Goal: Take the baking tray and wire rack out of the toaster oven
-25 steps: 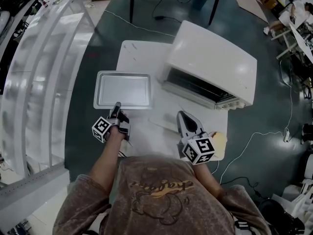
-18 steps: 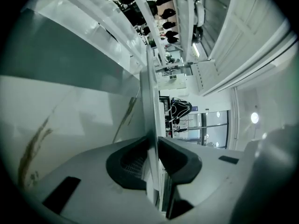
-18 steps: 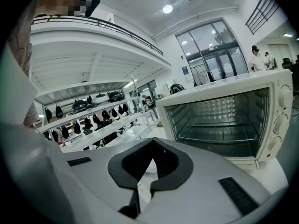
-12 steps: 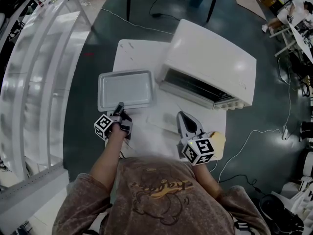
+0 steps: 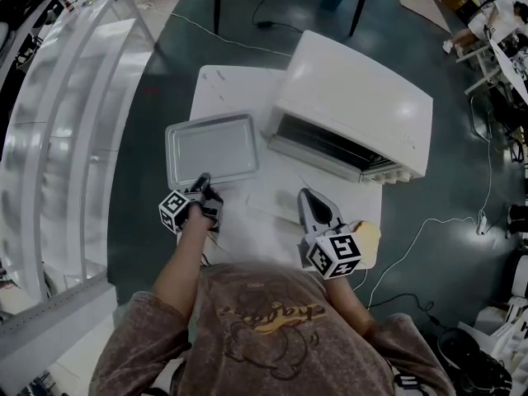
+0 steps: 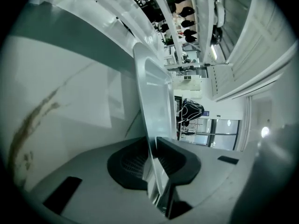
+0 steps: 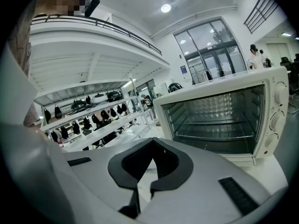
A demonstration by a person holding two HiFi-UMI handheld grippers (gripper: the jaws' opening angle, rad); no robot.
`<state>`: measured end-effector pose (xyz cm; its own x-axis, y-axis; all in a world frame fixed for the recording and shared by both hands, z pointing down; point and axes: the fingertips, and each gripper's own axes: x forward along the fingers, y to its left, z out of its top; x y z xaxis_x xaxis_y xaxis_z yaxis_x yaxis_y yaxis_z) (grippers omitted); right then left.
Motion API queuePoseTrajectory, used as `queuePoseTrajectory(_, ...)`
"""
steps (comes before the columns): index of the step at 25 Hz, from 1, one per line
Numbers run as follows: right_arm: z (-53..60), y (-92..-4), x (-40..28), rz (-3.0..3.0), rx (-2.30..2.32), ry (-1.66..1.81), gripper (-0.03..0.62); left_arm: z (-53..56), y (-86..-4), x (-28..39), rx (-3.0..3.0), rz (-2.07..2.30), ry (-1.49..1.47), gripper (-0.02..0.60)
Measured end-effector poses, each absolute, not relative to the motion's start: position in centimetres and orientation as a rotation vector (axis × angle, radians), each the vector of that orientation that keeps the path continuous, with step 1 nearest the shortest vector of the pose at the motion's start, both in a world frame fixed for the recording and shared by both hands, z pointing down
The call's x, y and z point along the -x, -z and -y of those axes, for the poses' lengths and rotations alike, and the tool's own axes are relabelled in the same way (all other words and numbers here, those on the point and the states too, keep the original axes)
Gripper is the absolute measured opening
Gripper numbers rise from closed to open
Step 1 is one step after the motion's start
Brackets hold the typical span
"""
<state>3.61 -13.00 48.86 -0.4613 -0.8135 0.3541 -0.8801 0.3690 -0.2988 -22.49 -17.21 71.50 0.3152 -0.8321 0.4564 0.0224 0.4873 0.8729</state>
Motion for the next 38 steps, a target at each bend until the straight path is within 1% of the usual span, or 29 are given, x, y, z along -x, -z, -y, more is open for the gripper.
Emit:
queuePoseTrajectory(6,13.0,-48.8,-4.0,2.473,-1.549,-0.682,-0.005,17.0,-71.6,22.6,-0.868,1.112,0.687,0.044)
queuePoseTrajectory(11,13.0,-48.8,-4.0,2.474,-1.546,-0.680,-0.006,17.6,-71.6,24.2,-0.849,1.180,0.742,0.043)
queuePoseTrajectory(15,13.1,-49.0,-4.3,2.466,-1.548,-0.684,-0.006,17.5,-71.8,24.7,-0.908,1.228,0.662,0.038)
queuePoseTrajectory(26,13.4,-49.0,-4.0,2.469,-1.548,-0.689,-0.006,17.1,-71.8,22.0,-0.913,1.187,0.522,0.042)
queuePoseTrajectory(27,13.3,-49.0,-4.1,2.468,-1.551,-0.689,-0.006,17.0,-71.6,21.9,-0.903,1.180,0.521,0.048)
queuePoseTrajectory(32,13.0,-48.8,-4.3,2.473,-1.559,-0.687,-0.006,16.5,-71.2,21.4,-0.853,1.144,0.526,0.122)
queuePoseTrajectory(36,12.7,-48.7,-4.4,2.482,-1.564,-0.686,-0.006,16.1,-71.1,21.0,-0.831,1.115,0.451,0.163)
queuePoseTrajectory(38,12.5,-48.6,-4.6,2.485,-1.567,-0.685,-0.006,15.7,-70.9,20.7,-0.824,1.108,0.397,0.198)
